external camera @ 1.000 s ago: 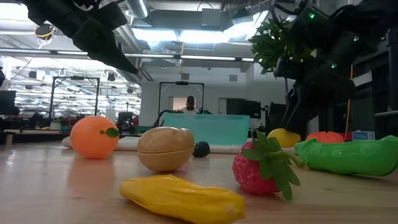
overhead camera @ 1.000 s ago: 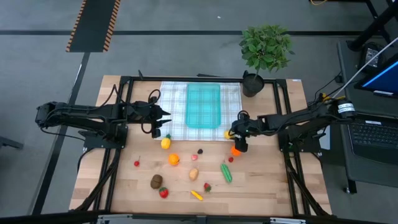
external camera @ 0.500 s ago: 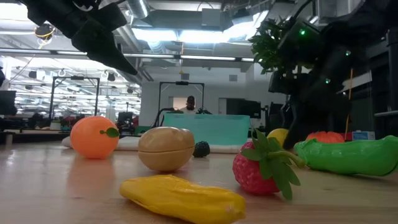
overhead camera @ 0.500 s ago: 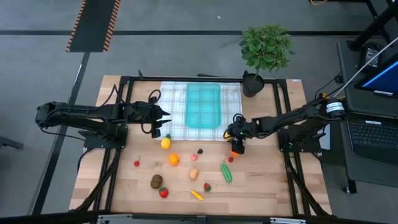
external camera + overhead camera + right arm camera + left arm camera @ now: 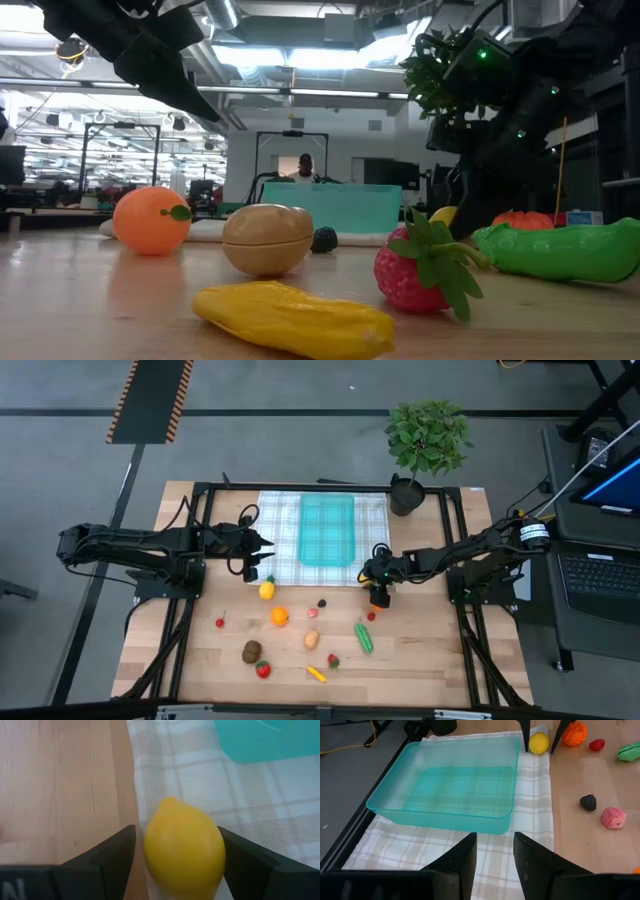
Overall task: Pick and placing Produce into tupperware
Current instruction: Put the yellow lemon into the green bin
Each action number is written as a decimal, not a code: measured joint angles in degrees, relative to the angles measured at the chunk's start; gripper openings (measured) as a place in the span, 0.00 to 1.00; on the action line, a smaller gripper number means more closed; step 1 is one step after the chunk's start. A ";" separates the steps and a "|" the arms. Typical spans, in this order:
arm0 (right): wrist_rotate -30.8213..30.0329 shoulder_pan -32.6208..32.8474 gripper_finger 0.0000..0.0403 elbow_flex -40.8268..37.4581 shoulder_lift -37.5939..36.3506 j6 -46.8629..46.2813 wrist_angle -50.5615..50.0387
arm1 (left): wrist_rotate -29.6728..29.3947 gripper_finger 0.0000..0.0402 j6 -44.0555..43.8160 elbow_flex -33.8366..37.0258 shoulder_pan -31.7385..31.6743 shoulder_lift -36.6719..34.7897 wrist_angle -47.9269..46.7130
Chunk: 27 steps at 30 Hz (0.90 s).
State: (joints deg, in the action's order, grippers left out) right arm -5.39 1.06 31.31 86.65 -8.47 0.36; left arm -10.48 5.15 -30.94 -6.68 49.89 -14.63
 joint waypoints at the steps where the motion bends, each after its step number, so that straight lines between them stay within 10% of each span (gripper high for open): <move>1: 0.00 0.00 0.65 0.00 0.00 0.00 -0.02 | 0.00 0.30 0.00 0.00 0.00 0.00 0.00; 19: 0.10 0.00 0.54 0.02 -0.02 -0.98 -0.08 | 0.00 0.30 -0.10 0.00 0.01 0.00 0.02; 27: 0.09 0.00 0.52 9.28 -0.28 -1.15 -15.36 | 0.00 0.30 -0.13 0.00 0.01 0.00 0.02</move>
State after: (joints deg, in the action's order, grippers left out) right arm -5.30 1.06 40.59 86.37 -9.62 -15.00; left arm -10.48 5.02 -30.94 -6.67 49.89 -14.61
